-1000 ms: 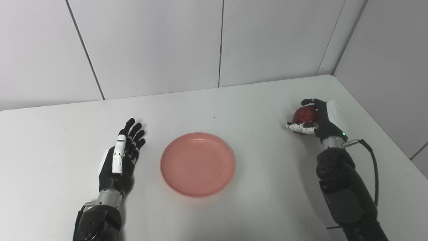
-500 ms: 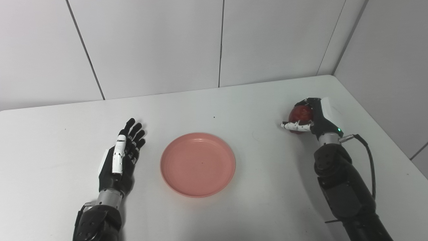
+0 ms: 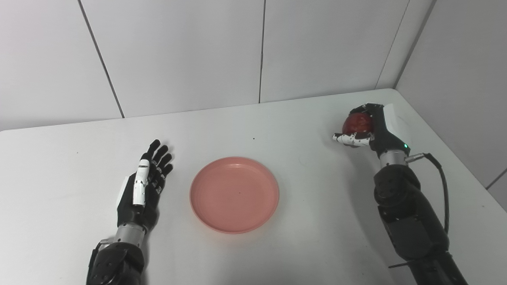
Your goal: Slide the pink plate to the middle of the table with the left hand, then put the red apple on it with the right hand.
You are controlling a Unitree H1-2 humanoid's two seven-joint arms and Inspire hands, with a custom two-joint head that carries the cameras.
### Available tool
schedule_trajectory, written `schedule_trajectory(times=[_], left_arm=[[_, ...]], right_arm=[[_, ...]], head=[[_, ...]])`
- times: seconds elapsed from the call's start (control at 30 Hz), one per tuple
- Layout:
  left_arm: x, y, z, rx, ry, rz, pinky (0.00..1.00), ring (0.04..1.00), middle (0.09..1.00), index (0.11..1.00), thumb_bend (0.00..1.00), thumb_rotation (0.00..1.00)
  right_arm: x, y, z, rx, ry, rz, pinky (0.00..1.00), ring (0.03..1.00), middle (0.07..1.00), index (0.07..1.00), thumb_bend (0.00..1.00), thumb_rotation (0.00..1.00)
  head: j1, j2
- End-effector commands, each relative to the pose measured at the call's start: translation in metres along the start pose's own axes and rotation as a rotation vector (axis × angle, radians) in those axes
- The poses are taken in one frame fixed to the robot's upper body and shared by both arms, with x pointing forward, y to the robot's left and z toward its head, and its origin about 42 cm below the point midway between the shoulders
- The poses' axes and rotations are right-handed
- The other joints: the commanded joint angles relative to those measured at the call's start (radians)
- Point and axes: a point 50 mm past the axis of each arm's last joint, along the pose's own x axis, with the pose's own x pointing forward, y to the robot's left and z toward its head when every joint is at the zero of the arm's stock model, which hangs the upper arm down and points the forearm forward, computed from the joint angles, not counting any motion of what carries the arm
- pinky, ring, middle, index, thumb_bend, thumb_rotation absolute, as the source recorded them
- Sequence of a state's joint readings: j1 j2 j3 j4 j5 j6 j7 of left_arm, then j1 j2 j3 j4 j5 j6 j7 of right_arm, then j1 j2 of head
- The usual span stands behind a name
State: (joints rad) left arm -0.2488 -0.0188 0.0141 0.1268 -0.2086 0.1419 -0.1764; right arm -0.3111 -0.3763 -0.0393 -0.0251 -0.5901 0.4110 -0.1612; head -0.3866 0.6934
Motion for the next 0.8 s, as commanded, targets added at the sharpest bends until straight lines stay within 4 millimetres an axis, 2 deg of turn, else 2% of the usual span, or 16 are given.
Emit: schedule_trajectory(times=[0.0, 0.13, 0.43, 0.6, 0.7, 0.77], left_arm=[[-0.001, -0.001, -0.008, -0.003, 0.037, 0.013, 0.96, 0.948, 0.95, 0.932, 0.38, 1.0], [-0.001, -0.003, -0.009, -0.012, 0.035, 0.013, 0.96, 0.948, 0.951, 0.933, 0.37, 1.0], [-0.002, -0.011, -0.011, -0.01, 0.026, 0.008, 0.96, 0.949, 0.951, 0.933, 0.36, 1.0], [-0.002, -0.016, -0.013, -0.016, 0.021, 0.016, 0.95, 0.947, 0.947, 0.928, 0.37, 1.0], [-0.001, -0.018, -0.014, -0.012, 0.019, 0.016, 0.95, 0.947, 0.946, 0.927, 0.37, 1.0], [-0.001, -0.02, -0.014, -0.012, 0.018, 0.019, 0.95, 0.944, 0.943, 0.924, 0.37, 1.0]], right_arm=[[0.008, -0.026, 0.017, -0.014, -0.077, -0.092, 0.35, 0.418, 0.457, 0.515, 0.53, 0.0], [0.005, -0.033, 0.028, -0.004, -0.119, -0.106, 0.35, 0.418, 0.456, 0.521, 0.53, 0.0], [-0.007, -0.045, 0.075, 0.026, -0.218, -0.099, 0.36, 0.424, 0.462, 0.506, 0.53, 0.0], [-0.014, -0.04, 0.106, 0.059, -0.303, -0.062, 0.33, 0.403, 0.45, 0.516, 0.53, 0.0], [-0.019, -0.033, 0.125, 0.071, -0.344, -0.041, 0.29, 0.361, 0.428, 0.524, 0.52, 0.0], [-0.023, -0.026, 0.135, 0.065, -0.382, -0.026, 0.29, 0.367, 0.432, 0.523, 0.53, 0.0]], head=[[0.004, 0.0], [0.007, -0.001], [0.061, -0.005], [0.087, -0.004], [0.096, -0.004], [0.114, -0.003]])
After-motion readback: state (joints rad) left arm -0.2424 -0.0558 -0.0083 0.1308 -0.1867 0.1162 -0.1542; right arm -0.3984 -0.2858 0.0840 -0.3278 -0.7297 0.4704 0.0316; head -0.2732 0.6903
